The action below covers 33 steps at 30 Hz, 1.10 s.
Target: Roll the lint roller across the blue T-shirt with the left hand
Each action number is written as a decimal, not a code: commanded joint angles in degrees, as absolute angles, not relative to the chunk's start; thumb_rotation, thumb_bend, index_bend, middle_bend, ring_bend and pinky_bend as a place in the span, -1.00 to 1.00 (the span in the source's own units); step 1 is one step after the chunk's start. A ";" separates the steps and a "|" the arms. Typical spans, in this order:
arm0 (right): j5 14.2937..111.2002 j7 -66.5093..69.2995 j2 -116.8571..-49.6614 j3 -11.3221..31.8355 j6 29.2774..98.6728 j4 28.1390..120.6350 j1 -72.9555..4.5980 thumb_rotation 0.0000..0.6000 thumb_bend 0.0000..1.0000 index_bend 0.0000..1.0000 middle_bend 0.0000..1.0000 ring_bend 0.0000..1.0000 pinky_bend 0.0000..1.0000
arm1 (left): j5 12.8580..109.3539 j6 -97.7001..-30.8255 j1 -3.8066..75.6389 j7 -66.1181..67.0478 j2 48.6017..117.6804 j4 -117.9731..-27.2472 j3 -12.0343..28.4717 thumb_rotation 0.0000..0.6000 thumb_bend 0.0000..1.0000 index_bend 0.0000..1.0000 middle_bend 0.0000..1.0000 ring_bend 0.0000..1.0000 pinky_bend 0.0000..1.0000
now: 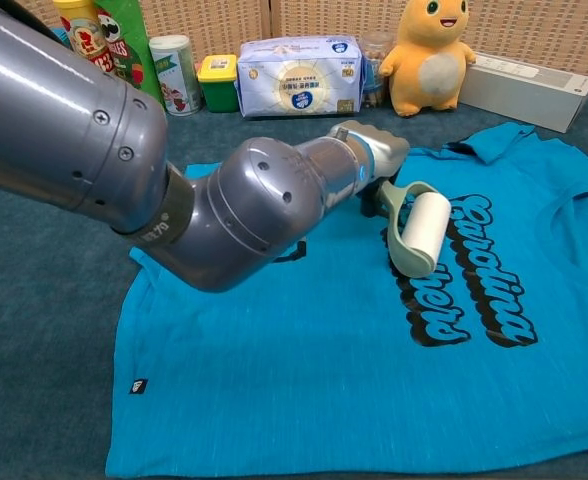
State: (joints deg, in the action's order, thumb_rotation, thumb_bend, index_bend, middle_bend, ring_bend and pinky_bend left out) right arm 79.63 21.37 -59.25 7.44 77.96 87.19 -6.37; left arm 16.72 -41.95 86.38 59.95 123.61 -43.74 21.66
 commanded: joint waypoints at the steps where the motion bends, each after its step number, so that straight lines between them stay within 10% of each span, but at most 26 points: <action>1: 79.70 21.37 -59.23 7.42 78.00 87.22 -6.36 1.00 -1.00 -0.97 -1.00 -1.00 -1.00 | 15.32 -42.63 85.16 61.35 122.61 -44.83 21.17 1.00 0.80 1.00 0.84 0.82 1.00; 33: 80.18 19.44 -59.66 6.93 77.91 87.98 -6.56 1.00 -1.00 -0.97 -1.00 -1.00 -1.00 | 7.79 -53.87 71.45 67.81 103.67 -66.05 14.68 1.00 0.80 1.00 0.84 0.82 1.00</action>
